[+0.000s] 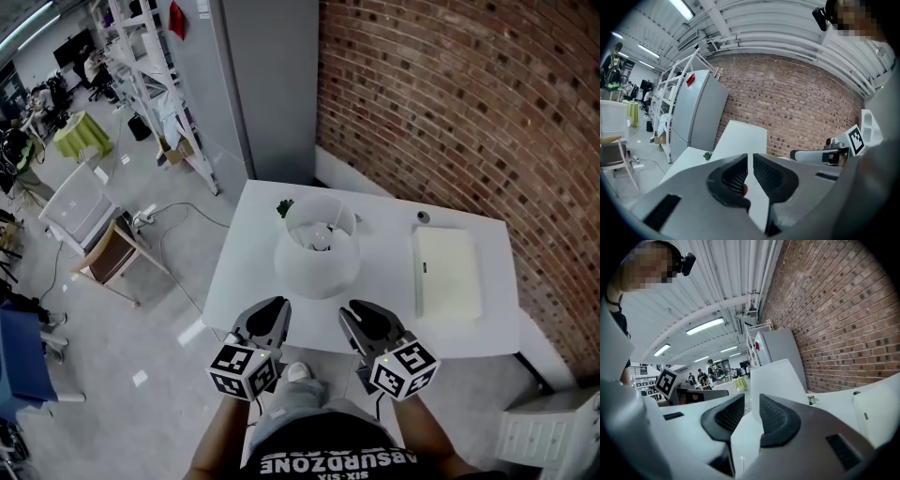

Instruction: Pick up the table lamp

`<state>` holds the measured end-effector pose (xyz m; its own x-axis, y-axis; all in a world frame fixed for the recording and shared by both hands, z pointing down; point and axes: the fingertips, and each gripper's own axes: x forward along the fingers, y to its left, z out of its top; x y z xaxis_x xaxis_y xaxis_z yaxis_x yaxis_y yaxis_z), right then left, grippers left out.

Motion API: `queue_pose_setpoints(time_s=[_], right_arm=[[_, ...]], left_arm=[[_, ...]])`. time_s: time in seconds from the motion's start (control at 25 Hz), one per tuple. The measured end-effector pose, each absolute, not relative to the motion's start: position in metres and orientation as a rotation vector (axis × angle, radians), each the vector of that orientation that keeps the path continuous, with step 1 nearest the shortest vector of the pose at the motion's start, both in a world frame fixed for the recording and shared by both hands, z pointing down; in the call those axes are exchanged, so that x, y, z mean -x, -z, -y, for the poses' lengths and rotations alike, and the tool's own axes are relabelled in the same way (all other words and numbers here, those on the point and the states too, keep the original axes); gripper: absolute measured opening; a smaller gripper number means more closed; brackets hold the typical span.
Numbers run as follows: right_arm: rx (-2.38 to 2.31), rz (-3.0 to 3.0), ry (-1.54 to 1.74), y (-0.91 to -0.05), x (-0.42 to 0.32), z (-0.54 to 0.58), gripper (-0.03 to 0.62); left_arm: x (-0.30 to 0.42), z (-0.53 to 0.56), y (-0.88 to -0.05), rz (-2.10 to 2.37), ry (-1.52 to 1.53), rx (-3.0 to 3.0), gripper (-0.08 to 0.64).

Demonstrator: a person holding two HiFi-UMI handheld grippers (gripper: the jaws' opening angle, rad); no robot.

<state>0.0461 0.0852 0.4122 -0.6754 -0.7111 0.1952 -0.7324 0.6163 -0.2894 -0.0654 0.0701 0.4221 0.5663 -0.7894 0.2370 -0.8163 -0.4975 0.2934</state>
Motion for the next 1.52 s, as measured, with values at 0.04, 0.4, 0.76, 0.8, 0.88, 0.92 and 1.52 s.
queue_pose_setpoints(time_s=[0.04,0.4,0.76,0.8,0.88,0.92,1.52], right_arm=[[-1.234,2.771,-0.549,-0.413,-0.045,-0.082,0.084],[-1.279,2.763,-0.645,-0.422,-0.05,-0.051,0.149],[-1.395,2.737,-0.723,-0.435,-0.069,-0.028,0.147],[-1.397,2.735,-0.728,-0.436,-0.07,-0.026,0.149],[-1.394,2.736,-0.745,-0.436,-0.072,-0.025,0.149],[-1.391,2.738,-0.755,-0.436,-0.074,-0.024,0.152],[-1.148,2.692,-0.907,-0.473,-0.093,0.011,0.247]], left_arm=[[0.068,-0.066,-0.423,1.3,-0.099,-2.433,0.03],[0.078,-0.031,-0.428,1.213,-0.096,-2.46,0.142],[0.103,-0.004,-0.447,1.204,-0.085,-2.42,0.146],[0.105,-0.002,-0.449,1.204,-0.084,-2.414,0.146],[0.11,0.001,-0.451,1.211,-0.089,-2.405,0.146],[0.112,0.002,-0.451,1.214,-0.091,-2.402,0.146],[0.114,0.036,-0.483,1.136,-0.146,-2.306,0.163]])
